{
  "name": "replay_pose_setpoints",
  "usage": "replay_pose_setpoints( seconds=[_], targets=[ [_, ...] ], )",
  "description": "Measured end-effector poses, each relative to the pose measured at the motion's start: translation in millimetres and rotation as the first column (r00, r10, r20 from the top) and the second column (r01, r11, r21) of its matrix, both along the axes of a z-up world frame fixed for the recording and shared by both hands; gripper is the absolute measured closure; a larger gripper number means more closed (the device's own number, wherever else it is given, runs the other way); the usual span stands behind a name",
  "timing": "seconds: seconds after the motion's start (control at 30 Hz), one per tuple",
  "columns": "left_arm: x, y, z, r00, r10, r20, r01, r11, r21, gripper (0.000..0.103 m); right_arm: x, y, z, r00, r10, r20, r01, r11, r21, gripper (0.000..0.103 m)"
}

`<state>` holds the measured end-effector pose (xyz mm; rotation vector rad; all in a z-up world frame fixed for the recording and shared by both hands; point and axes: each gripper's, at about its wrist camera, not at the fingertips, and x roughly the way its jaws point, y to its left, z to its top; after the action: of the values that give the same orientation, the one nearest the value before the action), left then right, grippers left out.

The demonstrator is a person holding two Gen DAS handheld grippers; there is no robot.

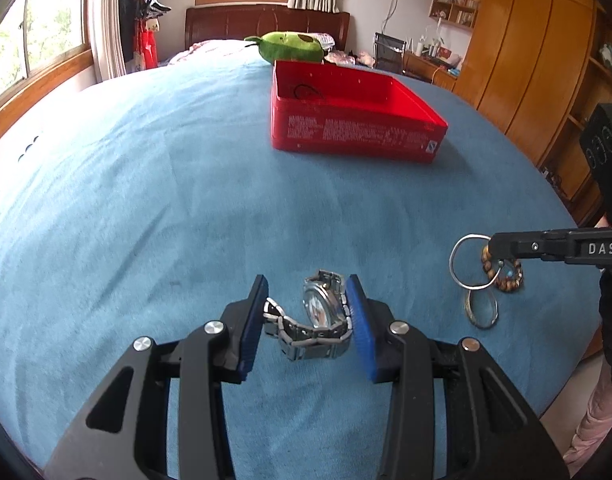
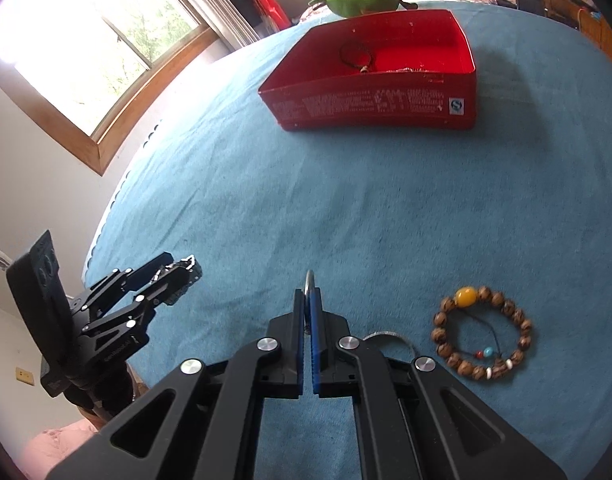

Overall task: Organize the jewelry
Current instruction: 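Carry the silver watch and silver ring into the red tin and release them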

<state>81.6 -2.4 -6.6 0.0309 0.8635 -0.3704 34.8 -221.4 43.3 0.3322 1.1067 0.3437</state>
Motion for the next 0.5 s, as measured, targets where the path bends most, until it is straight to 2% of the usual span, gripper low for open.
replay_pose_setpoints(
  seconds=[0.23, 0.5],
  targets=[
    [29.3, -5.9, 25.3, 0.999, 0.006, 0.035, -0.006, 1.0, 0.002, 0.064, 23.5, -8.6, 24.9, 0.999, -0.008, 0.039, 0.009, 1.0, -0.017, 0.101],
    [84.7, -27.6, 60.9, 0.998, 0.002, 0.066, -0.002, 1.0, 0.002, 0.064, 63.1, -23.6, 61.1, 0.995, -0.026, 0.099, 0.028, 0.999, -0.024, 0.101]
  ],
)
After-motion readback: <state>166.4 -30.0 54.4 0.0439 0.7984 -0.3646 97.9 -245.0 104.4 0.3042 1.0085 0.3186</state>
